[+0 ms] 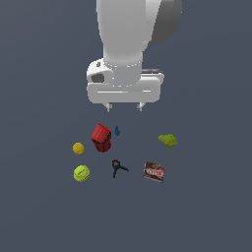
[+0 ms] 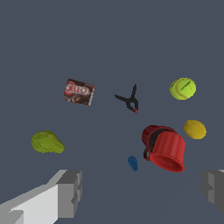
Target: Pick up a designated object from a clutter of objects.
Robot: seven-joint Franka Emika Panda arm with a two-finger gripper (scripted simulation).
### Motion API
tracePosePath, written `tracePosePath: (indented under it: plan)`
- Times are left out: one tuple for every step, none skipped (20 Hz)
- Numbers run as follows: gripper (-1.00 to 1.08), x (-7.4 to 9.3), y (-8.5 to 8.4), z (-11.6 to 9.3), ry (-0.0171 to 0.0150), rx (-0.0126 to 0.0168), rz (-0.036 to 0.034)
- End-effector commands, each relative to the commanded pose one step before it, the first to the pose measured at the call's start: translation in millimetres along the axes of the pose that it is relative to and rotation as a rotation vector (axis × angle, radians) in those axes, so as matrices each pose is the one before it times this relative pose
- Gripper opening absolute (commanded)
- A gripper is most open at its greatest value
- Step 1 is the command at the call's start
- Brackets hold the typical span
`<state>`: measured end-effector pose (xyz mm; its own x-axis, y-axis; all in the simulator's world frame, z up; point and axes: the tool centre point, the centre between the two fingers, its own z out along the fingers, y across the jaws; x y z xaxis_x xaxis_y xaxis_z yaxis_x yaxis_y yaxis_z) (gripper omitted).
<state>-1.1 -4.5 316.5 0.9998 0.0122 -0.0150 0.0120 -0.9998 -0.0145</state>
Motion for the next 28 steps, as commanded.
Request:
tracePosePath:
  plan:
    - [1.0, 0.0, 0.01, 0.0, 0.0, 0.0, 0.0]
    - [1.0, 0.29, -0.19, -0.53, 0.00128, -0.00055, -0.00096]
    - [1.0, 0.78, -0.64, -1.65, 0.00393, -0.00164, -0.00292]
    - [1.0, 1.32, -0.98, -2.65, 0.00633, -0.00264, -0.00469]
    - [1.0, 1.84, -1.35, -3.67, 0.00878, -0.00366, -0.00648]
    - [1.0, 2.35, -1.7, -4.68, 0.01119, -0.00466, -0.00822]
    - [1.0, 2.49, -1.73, -4.88, 0.01172, -0.00486, -0.00855]
    - [1.0, 1.98, -1.29, -3.77, 0.00914, -0.00378, -0.00662]
    - [1.0, 1.44, -0.85, -2.62, 0.00647, -0.00266, -0.00465]
    - [1.0, 0.86, -0.47, -1.52, 0.00385, -0.00156, -0.00274]
    - [1.0, 0.31, -0.05, -0.35, 0.00109, -0.00042, -0.00074]
    - [1.0, -0.36, 0.16, 0.57, -0.0014, 0.00058, 0.00101]
    - [1.0, -0.53, 0.04, 0.56, -0.002, 0.00073, 0.0013]
    - [1.0, -0.17, -0.16, -0.18, 0.0, 0.0, 0.0]
    - [1.0, 0.28, 0.31, 0.45, 0.0, 0.0, 0.0]
    - [1.0, 0.39, 1.02, 0.96, 0.00014, 0.0004, 0.00055]
    - [1.0, 0.54, 1.55, 1.64, -0.00013, 0.00067, 0.00098]
    - [1.0, 0.67, 1.95, 2.29, -0.00035, 0.00082, 0.00126]
    - [1.0, 0.81, 2.7, 2.99, -0.00061, 0.00124, 0.00195]
    - [1.0, 0.92, 3.16, 3.62, -0.00074, 0.00139, 0.00227]
    - [1.0, 1.03, 3.77, 4.25, -0.00089, 0.00163, 0.00275]
    - [1.0, 1.12, 4.28, 4.82, -0.00092, 0.00174, 0.00308]
    - [1.0, 1.22, 4.95, 5.45, -0.00096, 0.00191, 0.00355]
    - [1.0, 1.26, 5.48, 6.01, -0.00098, 0.00197, 0.0039]
    - [1.0, 1.26, 6.1, 6.64, -0.00109, 0.00208, 0.00439]
    - [1.0, 1.23, 6.72, 7.28, -0.00117, 0.00212, 0.00487]
    - [1.0, 1.16, 7.38, 7.92, -0.00123, 0.00214, 0.00536]
    - [1.0, 1.06, 8.09, 8.58, -0.00128, 0.00211, 0.00591]
